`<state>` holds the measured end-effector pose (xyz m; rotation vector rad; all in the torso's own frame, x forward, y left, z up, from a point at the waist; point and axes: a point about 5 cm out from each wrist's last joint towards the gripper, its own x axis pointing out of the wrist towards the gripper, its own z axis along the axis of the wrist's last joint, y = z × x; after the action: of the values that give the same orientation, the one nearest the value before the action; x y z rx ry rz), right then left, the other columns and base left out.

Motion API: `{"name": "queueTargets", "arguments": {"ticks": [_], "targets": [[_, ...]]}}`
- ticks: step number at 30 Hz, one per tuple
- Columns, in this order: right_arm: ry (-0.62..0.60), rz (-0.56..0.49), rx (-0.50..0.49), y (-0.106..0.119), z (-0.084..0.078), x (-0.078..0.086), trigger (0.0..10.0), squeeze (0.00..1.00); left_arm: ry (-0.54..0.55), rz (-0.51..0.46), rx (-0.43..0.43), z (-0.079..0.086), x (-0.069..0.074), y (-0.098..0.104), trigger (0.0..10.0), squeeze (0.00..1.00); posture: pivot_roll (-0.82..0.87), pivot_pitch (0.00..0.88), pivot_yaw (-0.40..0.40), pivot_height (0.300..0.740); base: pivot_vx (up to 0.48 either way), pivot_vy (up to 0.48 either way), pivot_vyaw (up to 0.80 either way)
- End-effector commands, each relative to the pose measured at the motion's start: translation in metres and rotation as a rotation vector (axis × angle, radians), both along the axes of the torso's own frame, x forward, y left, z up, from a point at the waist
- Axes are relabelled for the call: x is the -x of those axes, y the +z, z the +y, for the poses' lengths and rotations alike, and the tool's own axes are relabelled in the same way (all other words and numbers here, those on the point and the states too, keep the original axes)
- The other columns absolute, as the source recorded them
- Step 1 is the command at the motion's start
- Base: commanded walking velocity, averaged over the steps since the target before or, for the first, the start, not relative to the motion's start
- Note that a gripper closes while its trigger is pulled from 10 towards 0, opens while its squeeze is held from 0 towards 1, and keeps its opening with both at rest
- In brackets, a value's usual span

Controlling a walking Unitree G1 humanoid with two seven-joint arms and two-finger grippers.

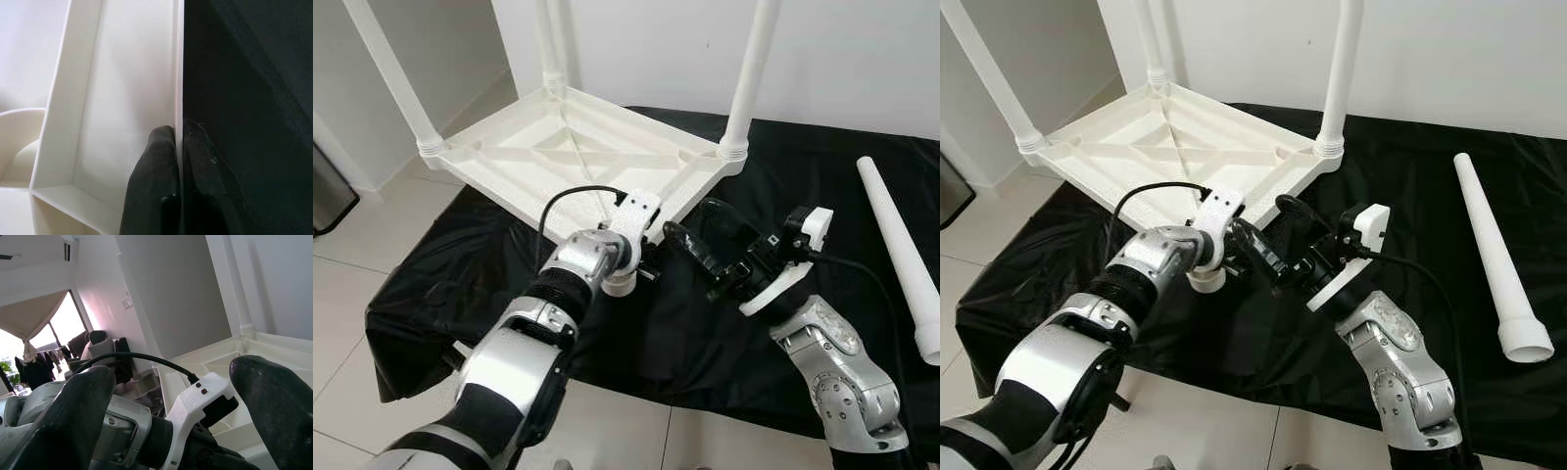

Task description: Building children table

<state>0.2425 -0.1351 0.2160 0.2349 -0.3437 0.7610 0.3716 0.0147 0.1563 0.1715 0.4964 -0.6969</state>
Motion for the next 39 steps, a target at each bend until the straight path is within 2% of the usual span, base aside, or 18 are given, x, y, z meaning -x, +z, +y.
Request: {"name": "queueTargets", "arguments": {"ticks": [1, 4, 6, 7, 8, 12, 13, 14, 15, 17, 22, 23, 24, 25, 31, 36, 37, 39], "targets": [[-0.005, 0.003, 0.008, 0.0, 0.001, 0.001, 10.0, 0.0, 0.006, -0.081, 0.026, -0.011, -0.003, 0.015, 0.0, 0.0, -0.09, 0.038, 0.081, 0.74, 0.0, 0.0, 0.0], [-0.007, 0.004, 0.012, -0.001, 0.0, 0.001, 10.0, 0.0, -0.019, -0.087, 0.032, -0.021, 0.001, 0.014, 0.0, 0.0, -0.09, 0.037, 0.082, 0.74, 0.0, 0.0, 0.0], [-0.008, 0.004, 0.014, -0.001, 0.0, 0.001, 10.0, 0.0, -0.049, -0.093, 0.033, -0.03, 0.005, 0.014, 1.5, 0.0, -0.08, 0.035, 0.082, 0.74, 0.0, 0.0, 0.0], [-0.008, 0.004, 0.014, -0.001, 0.0, 0.001, 10.0, 0.0, -0.049, -0.093, 0.033, -0.03, 0.005, 0.014, 1.5, 0.0, -0.08, 0.035, 0.082, 0.74, 0.0, 0.0, 0.0], [-0.009, 0.004, 0.014, -0.001, 0.001, 0.0, 10.0, 0.0, -0.081, -0.104, 0.033, -0.039, 0.009, 0.013, 3.1, 0.0, -0.08, 0.033, 0.084, 0.74, 0.0, 0.0, 0.0], [-0.01, 0.004, 0.014, -0.001, 0.001, 0.0, 10.0, 0.0, -0.085, -0.108, 0.033, -0.041, 0.01, 0.013, 3.1, 0.0, -0.08, 0.033, 0.084, 0.74, 0.0, 0.0, 0.0], [-0.01, 0.005, 0.015, -0.002, 0.001, 0.0, 10.0, 0.0, -0.104, -0.121, 0.035, -0.046, 0.012, 0.014, 3.1, 0.0, -0.08, 0.031, 0.085, 0.74, 0.0, 0.0, 0.0], [-0.01, 0.005, 0.017, -0.002, 0.001, 0.0, 10.0, 0.0, -0.129, -0.13, 0.039, -0.053, 0.016, 0.015, 10.0, 0.0, -0.09, 0.031, 0.086, 0.74, 0.0, 0.0, 0.0], [-0.01, 0.005, 0.017, -0.002, 0.001, 0.0, 10.0, 0.0, -0.129, -0.13, 0.039, -0.053, 0.016, 0.015, 10.0, 0.0, -0.09, 0.031, 0.086, 0.74, 0.0, 0.0, 0.0], [-0.017, 0.006, 0.023, -0.003, 0.0, 0.0, 10.0, 0.0, -0.242, -0.168, 0.045, -0.072, 0.028, 0.02, 10.0, 0.0, -0.09, 0.028, 0.086, 0.74, 0.0, 0.0, 0.0], [-0.016, 0.006, 0.024, -0.003, 0.0, 0.0, 10.0, 0.0, -0.261, -0.17, 0.042, -0.073, 0.03, 0.019, 10.0, 0.0, -0.08, 0.027, 0.086, 0.74, 0.0, 0.0, 0.0], [-0.015, 0.005, 0.023, -0.003, 0.0, -0.001, 10.0, 0.0, -0.257, -0.167, 0.038, -0.072, 0.03, 0.017, 10.0, 0.22, -0.08, 0.029, 0.086, 0.74, 0.0, 0.0, 0.0], [-0.014, 0.005, 0.023, -0.003, 0.0, -0.001, 10.0, 0.0, -0.253, -0.165, 0.035, -0.072, 0.03, 0.016, 10.0, 0.22, -0.08, 0.029, 0.086, 0.74, 0.0, 0.0, 0.0], [-0.014, 0.005, 0.023, -0.002, 0.001, -0.001, 10.0, 0.0, -0.247, -0.159, 0.035, -0.071, 0.029, 0.015, 10.0, 1.0, -0.08, 0.03, 0.086, 0.74, 0.0, 0.0, 0.0], [-0.014, 0.005, 0.026, -0.003, 0.001, -0.001, 10.0, 0.0, -0.217, -0.142, 0.055, -0.067, 0.026, 0.016, 10.0, 1.0, -0.08, 0.032, 0.087, 0.74, 0.0, 0.0, 0.0], [-0.021, 0.006, 0.027, -0.003, 0.0, -0.001, 10.0, 0.0, -0.225, -0.161, 0.025, -0.065, 0.026, 0.017, 10.0, 1.0, -0.08, 0.037, 0.087, 0.74, 0.0, 0.0, 0.0], [-0.027, 0.006, 0.025, -0.003, -0.001, -0.001, 10.0, 0.0, -0.235, -0.168, 0.021, -0.064, 0.026, 0.018, 10.0, 0.0, -0.08, 0.039, 0.087, 0.74, 0.0, 0.0, 0.0], [-0.032, 0.006, 0.023, -0.003, -0.001, -0.002, 10.0, 0.0, -0.242, -0.173, 0.021, -0.064, 0.026, 0.019, 10.0, 0.0, -0.07, 0.04, 0.087, 0.74, 0.0, 0.0, 0.0]]}}
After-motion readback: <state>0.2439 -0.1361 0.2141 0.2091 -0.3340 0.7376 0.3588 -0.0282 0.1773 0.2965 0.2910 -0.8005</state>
